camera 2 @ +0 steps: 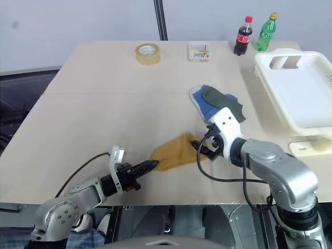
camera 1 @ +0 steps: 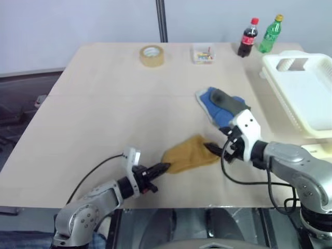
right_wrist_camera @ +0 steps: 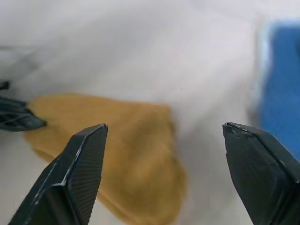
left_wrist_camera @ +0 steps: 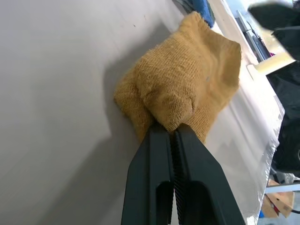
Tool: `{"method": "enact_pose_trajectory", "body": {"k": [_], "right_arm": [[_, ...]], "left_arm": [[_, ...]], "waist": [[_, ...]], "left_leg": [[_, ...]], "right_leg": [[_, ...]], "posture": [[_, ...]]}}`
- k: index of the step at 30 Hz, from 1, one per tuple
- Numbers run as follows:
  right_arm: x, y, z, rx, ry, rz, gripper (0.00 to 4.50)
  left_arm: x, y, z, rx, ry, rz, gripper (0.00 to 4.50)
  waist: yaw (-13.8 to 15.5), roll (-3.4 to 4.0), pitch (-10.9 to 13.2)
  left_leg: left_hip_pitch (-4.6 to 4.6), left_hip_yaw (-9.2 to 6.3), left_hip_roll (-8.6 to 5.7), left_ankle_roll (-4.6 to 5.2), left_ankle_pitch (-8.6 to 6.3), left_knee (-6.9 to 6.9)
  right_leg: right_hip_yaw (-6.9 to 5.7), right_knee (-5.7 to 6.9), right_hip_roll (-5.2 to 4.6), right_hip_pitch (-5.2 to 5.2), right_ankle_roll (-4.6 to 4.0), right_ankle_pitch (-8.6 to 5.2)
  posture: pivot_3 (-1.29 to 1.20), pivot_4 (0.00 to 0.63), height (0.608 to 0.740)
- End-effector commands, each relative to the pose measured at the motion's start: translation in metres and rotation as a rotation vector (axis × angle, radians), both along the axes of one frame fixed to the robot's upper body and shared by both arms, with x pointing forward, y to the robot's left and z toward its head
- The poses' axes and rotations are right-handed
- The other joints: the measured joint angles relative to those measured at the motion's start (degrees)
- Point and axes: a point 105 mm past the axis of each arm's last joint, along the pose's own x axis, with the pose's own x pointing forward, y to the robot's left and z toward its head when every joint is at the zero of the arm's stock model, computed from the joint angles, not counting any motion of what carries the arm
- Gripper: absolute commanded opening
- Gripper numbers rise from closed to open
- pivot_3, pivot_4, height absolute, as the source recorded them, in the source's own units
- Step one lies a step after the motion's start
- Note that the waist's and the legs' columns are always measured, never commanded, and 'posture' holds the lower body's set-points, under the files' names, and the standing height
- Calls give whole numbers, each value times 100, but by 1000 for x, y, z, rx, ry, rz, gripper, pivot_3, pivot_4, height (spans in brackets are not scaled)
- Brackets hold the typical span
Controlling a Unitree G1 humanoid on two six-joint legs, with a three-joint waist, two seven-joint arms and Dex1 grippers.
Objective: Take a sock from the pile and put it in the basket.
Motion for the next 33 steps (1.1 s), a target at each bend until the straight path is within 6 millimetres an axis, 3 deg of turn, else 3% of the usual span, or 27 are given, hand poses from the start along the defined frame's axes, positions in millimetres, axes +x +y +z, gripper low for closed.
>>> {"method": "enact_pose_trajectory", "body": {"k": [1, 3, 6, 12, 15, 22, 30, 33], "right_arm": [[1, 11, 6, -11, -170, 86, 4069], [5, 14, 2, -18, -213, 120, 4069], [8, 23, -2, 3, -246, 182, 4115], [21, 22, -30, -73, -228, 208, 4115], [32, 7, -51, -161, -179, 137, 4115], [36, -19, -75, -287, -83, 6, 4115], [34, -9, -75, -266, -68, -19, 4115], [35, -11, -75, -278, -78, -29, 4115]], "left_arm": [[-1, -3, 3, 10, -20, -37, 0], [-2, -4, 3, 14, -25, -52, 0], [-2, -6, 3, 32, -42, -86, 923], [6, -5, -1, 84, -74, -91, 3567], [10, -3, -4, 115, -92, -84, 4385], [10, 14, -5, 104, -55, -38, 4385], [14, 21, -1, -34, 119, -10, 4385], [15, 25, -4, 41, 145, -16, 4385]], "waist": [[2, -2, 0], [1, -4, 0], [3, -6, 1], [17, -7, 0], [24, -6, -2], [17, -5, -12], [13, -13, -23], [6, -14, -23]], "left_leg": [[0, 0, 0, 0, 0, 1], [3, -1, 2, -1, 1, 2], [5, -2, 3, -1, 1, 3], [8, -4, 2, -2, 1, 6], [13, -7, 2, -2, 1, 6], [21, -6, 3, -2, 1, 6], [71, -21, 2, -1, 0, 6], [93, -21, 2, -1, -1, 2]], "right_leg": [[0, 0, -1, 0, 0, 0], [0, 3, 1, 2, 0, 0], [-1, 4, 3, 4, 0, 0], [-2, 4, 0, 9, -1, 1], [-4, 4, -1, 12, -2, 1], [-1, 7, -2, 16, -3, 1], [-17, 2, -4, 70, -2, -1], [-18, -2, -4, 93, -2, -3]], "posture": [[0, 150, 738], [0, 150, 738], [0, 150, 738], [0, 150, 738], [0, 150, 738], [0, 150, 738], [0, 150, 738], [0, 150, 738]]}}
